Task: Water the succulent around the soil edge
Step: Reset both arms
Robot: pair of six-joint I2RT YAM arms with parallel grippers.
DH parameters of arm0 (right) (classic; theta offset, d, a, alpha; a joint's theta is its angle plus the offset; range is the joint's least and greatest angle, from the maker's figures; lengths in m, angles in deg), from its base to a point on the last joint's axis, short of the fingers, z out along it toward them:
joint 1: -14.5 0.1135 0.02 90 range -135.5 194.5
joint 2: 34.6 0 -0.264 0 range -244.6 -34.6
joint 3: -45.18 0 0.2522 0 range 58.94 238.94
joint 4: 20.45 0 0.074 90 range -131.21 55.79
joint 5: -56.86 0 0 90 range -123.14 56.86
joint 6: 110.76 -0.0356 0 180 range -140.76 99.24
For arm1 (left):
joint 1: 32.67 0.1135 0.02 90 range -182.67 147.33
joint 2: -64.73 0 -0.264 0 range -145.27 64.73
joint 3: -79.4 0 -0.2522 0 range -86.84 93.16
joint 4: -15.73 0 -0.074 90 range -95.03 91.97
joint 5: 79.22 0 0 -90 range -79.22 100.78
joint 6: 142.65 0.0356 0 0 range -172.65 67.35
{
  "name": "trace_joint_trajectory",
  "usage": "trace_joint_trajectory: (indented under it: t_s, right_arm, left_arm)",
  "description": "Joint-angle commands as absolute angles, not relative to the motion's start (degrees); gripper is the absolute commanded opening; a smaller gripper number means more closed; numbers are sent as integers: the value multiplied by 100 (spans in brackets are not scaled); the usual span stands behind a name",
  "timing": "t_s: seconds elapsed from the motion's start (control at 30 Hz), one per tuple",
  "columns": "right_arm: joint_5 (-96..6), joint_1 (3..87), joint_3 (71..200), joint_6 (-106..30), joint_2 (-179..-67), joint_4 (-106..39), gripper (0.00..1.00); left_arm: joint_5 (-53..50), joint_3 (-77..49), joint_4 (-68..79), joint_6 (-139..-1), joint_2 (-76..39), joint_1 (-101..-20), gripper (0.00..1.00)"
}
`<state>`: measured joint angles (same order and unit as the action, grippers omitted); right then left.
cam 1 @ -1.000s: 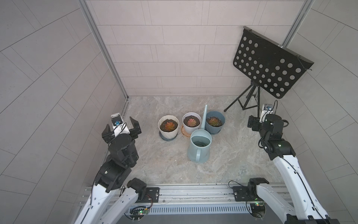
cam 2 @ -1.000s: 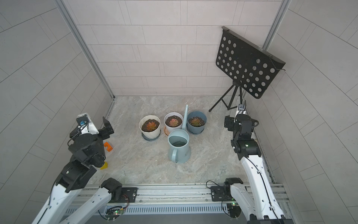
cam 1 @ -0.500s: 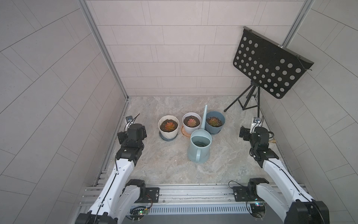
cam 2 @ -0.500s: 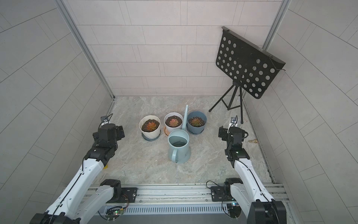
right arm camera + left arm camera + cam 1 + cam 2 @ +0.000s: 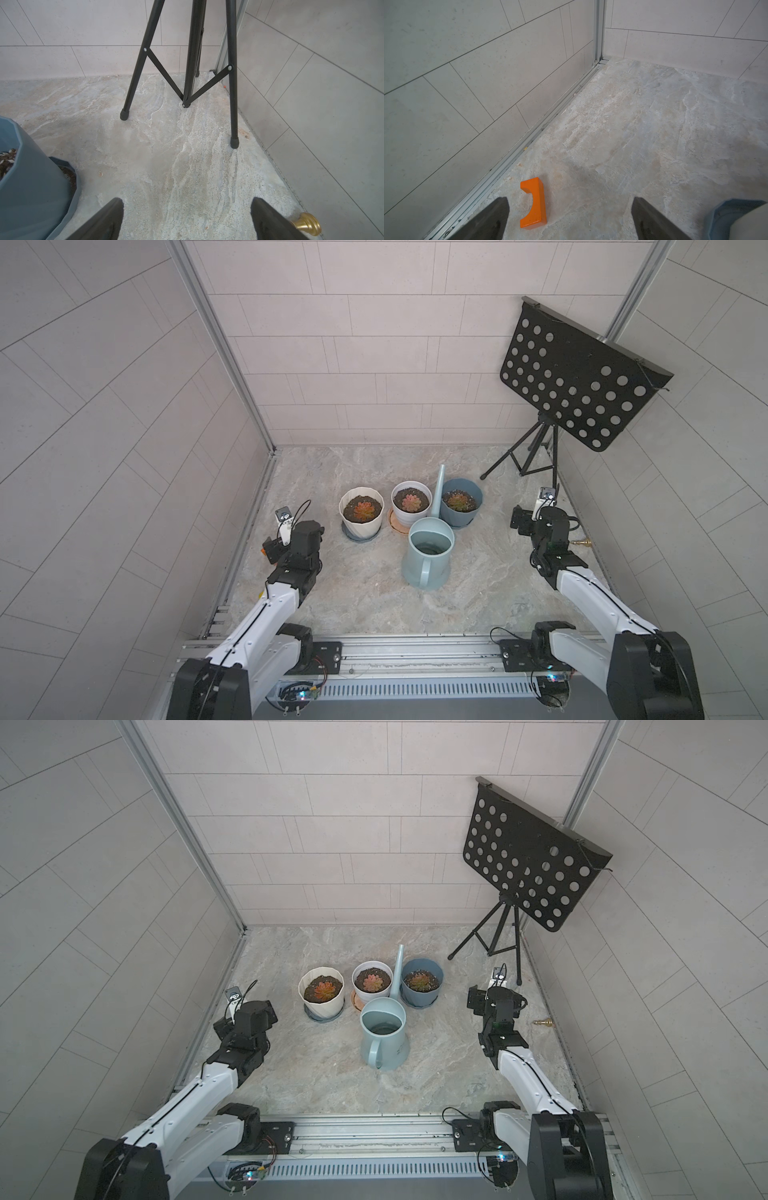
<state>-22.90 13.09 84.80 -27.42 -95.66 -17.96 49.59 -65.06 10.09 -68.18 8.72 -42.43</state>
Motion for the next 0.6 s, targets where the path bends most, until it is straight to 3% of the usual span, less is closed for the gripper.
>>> trace_joint_trajectory:
  t_s: [0.0,0.2,0.27,0.37,0.43,0.5,0.57]
  right_arm:
    - [-2323,1323,8567,-2882,-9740,-1527,100]
    - [-2516,1320,8513,-2916,-10259,-1053,100]
    - [-2531,1321,8508,-2896,-10458,-847,100]
    - [-2455,1319,8498,-2780,-10660,-539,100]
    - [-2243,1408,8424,-2770,-10875,-166,100]
    - [-1804,1761,8436,-2527,-11421,190,100]
    - [-1364,2310,8410,-1907,-12022,954,100]
  left_arm:
    - [4991,-6587,2406,-6259,67,-4223,100]
    - [4230,-6755,4417,-5469,-1065,-4065,99]
    - [3389,-6622,4481,-5523,-1439,-3849,99]
    - [2495,-6736,6356,-4993,-2766,-3786,100]
    - [2396,-6280,4340,-5216,-2104,-3770,100]
    - [2414,-6546,5726,-5140,-2597,-3756,100]
    - [2450,-6348,4785,-5206,-2330,-3756,100]
